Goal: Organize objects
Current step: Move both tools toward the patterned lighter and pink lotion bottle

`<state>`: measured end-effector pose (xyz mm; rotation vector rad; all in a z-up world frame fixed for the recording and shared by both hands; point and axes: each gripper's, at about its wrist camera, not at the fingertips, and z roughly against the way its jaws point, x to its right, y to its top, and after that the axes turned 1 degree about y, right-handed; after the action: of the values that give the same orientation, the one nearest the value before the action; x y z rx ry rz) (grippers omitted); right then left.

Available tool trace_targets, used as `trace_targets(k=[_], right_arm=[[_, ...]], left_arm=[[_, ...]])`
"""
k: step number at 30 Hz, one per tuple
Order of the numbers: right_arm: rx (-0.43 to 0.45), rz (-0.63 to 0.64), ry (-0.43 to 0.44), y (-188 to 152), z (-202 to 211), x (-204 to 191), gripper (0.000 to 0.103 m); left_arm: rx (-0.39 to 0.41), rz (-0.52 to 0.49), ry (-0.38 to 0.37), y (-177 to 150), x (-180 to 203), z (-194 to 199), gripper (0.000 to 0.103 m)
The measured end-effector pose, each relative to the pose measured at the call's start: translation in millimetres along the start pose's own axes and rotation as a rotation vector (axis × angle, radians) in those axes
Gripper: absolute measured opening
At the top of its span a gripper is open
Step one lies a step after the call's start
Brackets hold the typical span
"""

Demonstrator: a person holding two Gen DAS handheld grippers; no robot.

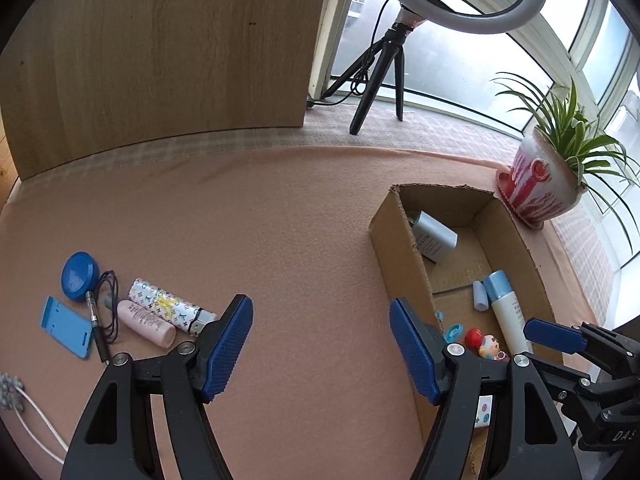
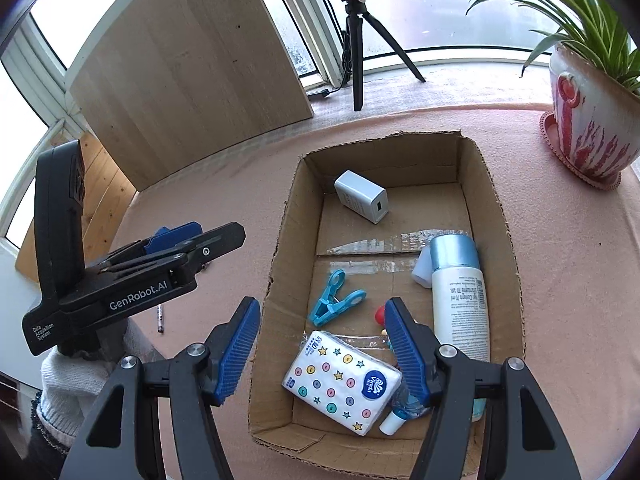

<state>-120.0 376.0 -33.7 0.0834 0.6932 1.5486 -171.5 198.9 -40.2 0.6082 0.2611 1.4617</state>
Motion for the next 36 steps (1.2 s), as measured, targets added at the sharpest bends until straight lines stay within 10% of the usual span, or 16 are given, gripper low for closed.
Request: trace_targets(k=[19,36], right_arm=[[-0.122,0.169,0.082,32,-80,-109,0.061],[-0.231,0.219,0.060,54,-178,-161,0.045]], left_arm=[[-0.008,0.276,0.184,-4,-195,20,0.074],[-0.048,0.484,0.111,12,-271,-32,0.073]])
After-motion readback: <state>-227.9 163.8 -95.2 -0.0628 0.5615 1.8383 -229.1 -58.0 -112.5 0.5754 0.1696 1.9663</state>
